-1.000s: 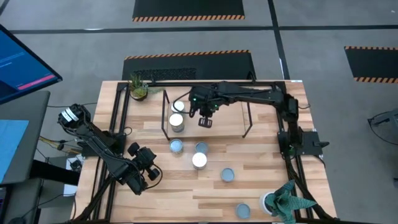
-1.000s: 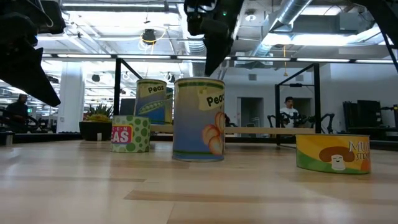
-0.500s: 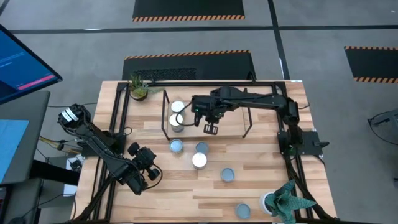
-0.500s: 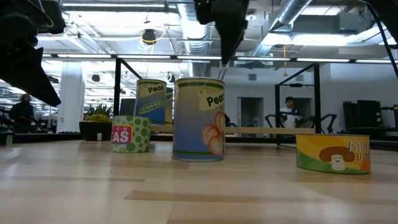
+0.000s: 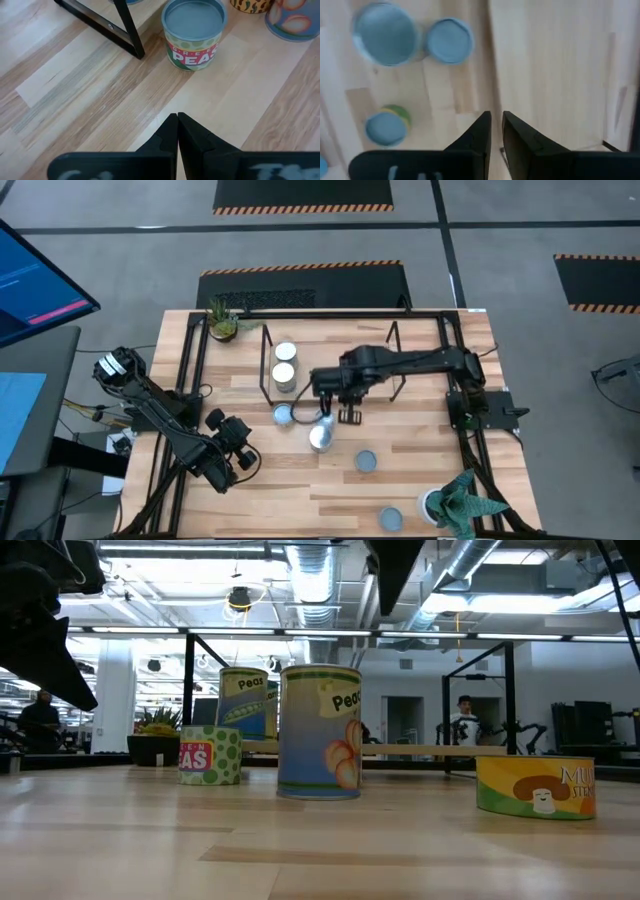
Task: Pick and place cans onto a shelf
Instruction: Put the canned peaches on the shelf
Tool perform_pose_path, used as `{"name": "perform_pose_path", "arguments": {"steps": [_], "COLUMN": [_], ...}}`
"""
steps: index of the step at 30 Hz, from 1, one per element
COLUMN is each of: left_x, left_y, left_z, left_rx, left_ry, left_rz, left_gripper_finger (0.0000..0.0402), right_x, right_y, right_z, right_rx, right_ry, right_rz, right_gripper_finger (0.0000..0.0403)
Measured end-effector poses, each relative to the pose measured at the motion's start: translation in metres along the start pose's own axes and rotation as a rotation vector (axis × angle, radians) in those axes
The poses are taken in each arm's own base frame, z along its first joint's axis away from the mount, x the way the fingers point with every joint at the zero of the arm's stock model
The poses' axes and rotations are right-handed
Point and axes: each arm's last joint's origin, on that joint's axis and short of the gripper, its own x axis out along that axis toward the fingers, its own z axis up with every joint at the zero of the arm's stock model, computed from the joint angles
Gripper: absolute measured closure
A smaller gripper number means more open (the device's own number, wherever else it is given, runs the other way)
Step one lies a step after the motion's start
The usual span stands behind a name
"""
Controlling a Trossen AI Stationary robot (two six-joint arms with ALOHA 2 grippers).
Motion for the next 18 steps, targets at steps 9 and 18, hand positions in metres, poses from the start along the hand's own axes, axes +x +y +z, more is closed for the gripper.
{"name": "perform_pose_path", "arguments": {"steps": [9, 18], "left_x": [0.000, 0.000], "left_y": [0.000, 0.000], "left_z": [0.000, 0.000], "left_rx": [-0.001, -0.002], "left_ry": [0.000, 0.000], "left_rz": [0.000, -0.001], "left_gripper_finger": [0.0401, 0.0401], "right_x": [-0.007, -0.012], "right_y": [0.039, 0.080], "right_z": [-0.003, 0.012], "right_rx": [-0.089, -0.273], "right_ry": [-0.073, -0.330], "right_rz": [0.027, 0.084], "right_gripper_finger": [0.0331, 0.0331]}}
